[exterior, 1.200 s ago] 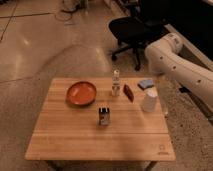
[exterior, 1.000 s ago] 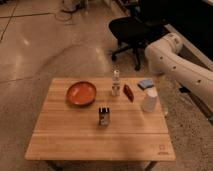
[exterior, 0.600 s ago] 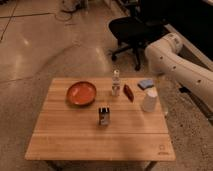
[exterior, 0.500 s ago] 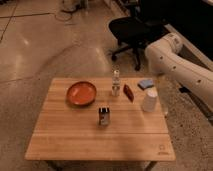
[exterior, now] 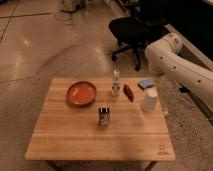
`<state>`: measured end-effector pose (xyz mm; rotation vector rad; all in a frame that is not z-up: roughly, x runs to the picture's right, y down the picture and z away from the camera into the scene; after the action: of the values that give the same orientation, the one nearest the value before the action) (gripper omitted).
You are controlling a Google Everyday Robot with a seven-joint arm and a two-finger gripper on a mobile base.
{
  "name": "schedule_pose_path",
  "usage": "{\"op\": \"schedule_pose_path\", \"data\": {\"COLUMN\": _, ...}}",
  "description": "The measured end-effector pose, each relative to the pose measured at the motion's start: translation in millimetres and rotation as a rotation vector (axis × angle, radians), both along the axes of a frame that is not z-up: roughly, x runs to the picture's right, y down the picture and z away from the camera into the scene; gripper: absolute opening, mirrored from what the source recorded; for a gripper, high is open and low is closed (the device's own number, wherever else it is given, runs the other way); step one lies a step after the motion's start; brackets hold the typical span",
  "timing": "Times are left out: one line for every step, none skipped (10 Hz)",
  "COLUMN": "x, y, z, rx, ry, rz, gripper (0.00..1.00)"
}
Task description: Place the ceramic cup over the eraser
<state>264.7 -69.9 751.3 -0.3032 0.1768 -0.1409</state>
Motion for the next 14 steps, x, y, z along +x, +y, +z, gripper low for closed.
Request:
{"op": "schedule_pose_path", "data": {"x": 0, "y": 0, "z": 0.0, "rx": 0.000, "ry": 0.000, "rz": 0.000, "gripper": 0.62}}
{"op": "schedule_pose_path", "data": {"x": 0, "y": 0, "z": 0.0, "rx": 0.000, "ry": 0.000, "rz": 0.000, "gripper": 0.62}}
{"op": "schedule_pose_path", "data": {"x": 0, "y": 0, "z": 0.0, "rx": 0.000, "ry": 0.000, "rz": 0.000, "gripper": 0.62}}
{"op": "schedule_pose_path", "data": {"x": 0, "y": 0, "z": 0.0, "rx": 0.000, "ry": 0.000, "rz": 0.000, "gripper": 0.62}}
{"op": "schedule_pose_path", "data": {"x": 0, "y": 0, "z": 0.0, "rx": 0.000, "ry": 0.000, "rz": 0.000, "gripper": 0.62}}
{"op": "schedule_pose_path", "data": {"x": 0, "y": 0, "z": 0.0, "rx": 0.000, "ry": 0.000, "rz": 0.000, "gripper": 0.62}}
{"op": "schedule_pose_path", "data": {"x": 0, "y": 0, "z": 0.0, "rx": 0.000, "ry": 0.000, "rz": 0.000, "gripper": 0.62}}
{"op": "schedule_pose_path", "data": {"x": 0, "y": 0, "z": 0.0, "rx": 0.000, "ry": 0.000, "rz": 0.000, "gripper": 0.62}}
{"op": "schedule_pose_path", "data": {"x": 0, "y": 0, "z": 0.0, "rx": 0.000, "ry": 0.000, "rz": 0.000, "gripper": 0.62}}
{"op": "schedule_pose_path", "data": {"x": 0, "y": 0, "z": 0.1, "rx": -0.001, "ry": -0.001, "rz": 0.000, "gripper": 0.62}}
{"op": "schedule_pose_path", "data": {"x": 0, "y": 2, "z": 0.8, "rx": -0.007, "ry": -0.001, "rz": 0.002, "gripper": 0.62}}
{"op": "schedule_pose_path", "data": {"x": 2, "y": 11, "z": 7.0, "rx": -0.037, "ry": -0.005, "rz": 0.015, "gripper": 0.62}}
{"op": "schedule_pose_path", "data": {"x": 6, "y": 29, "z": 16.8, "rx": -0.091, "ry": -0.008, "rz": 0.041, "gripper": 0.62}}
{"op": "schedule_pose_path", "data": {"x": 7, "y": 45, "z": 25.8, "rx": -0.146, "ry": -0.020, "rz": 0.068, "gripper": 0.62}}
